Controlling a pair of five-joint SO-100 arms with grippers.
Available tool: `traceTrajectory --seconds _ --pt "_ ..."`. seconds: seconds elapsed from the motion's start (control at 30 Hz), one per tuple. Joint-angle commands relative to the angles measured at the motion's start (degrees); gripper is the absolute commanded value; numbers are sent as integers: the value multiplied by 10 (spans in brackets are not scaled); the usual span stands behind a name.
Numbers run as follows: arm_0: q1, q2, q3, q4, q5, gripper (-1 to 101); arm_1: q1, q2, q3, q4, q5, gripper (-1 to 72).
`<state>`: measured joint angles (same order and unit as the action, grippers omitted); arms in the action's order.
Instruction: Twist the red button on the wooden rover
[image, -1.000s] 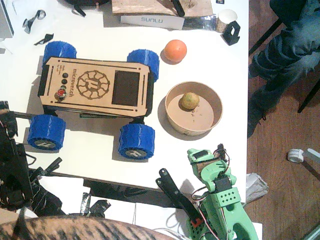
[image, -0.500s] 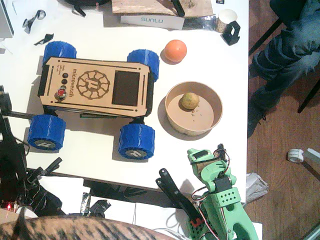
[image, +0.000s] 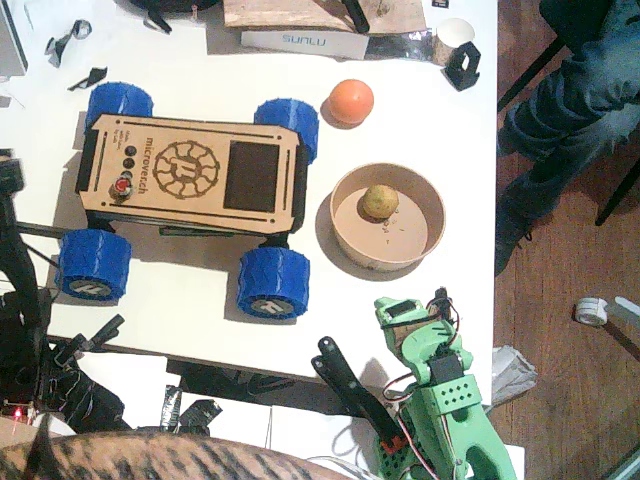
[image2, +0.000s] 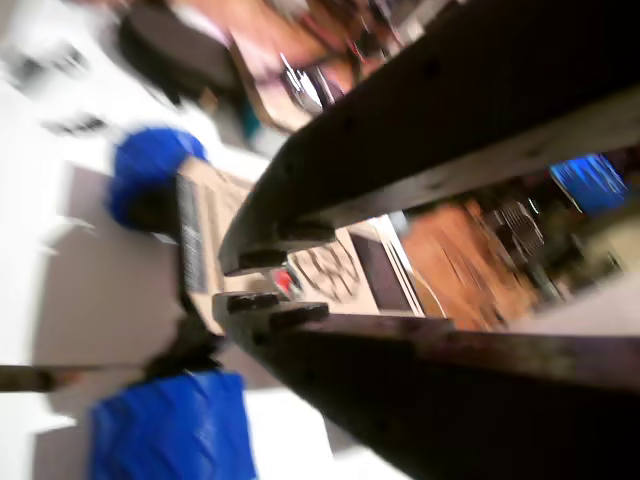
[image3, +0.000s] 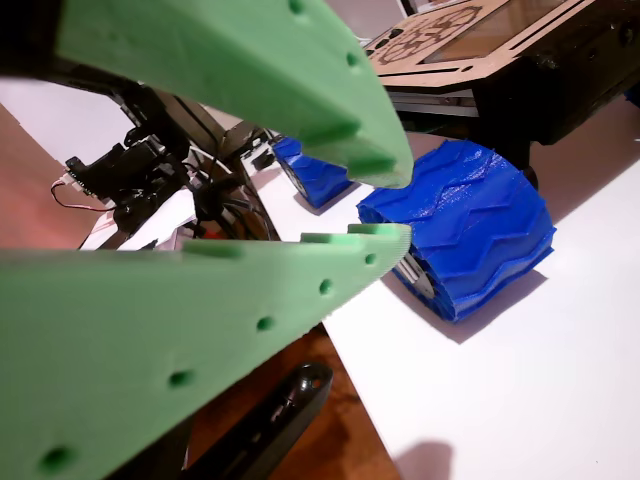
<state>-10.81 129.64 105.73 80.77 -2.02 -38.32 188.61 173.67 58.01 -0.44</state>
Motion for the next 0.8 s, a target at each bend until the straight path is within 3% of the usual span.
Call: traceTrajectory --seconds 0.0,0.27,0.6,0.77 --pt "64 -33 -31 -7 4 0 -4 3 -4 3 -3 3" --pt "140 -131 -31 -68 -4 0 -4 3 -4 3 -3 3" --pt "150 -169 -31 -145 4 4 -4 3 -4 3 -3 3" --pt "150 -192 -31 -178 4 69 -4 3 -4 3 -3 3"
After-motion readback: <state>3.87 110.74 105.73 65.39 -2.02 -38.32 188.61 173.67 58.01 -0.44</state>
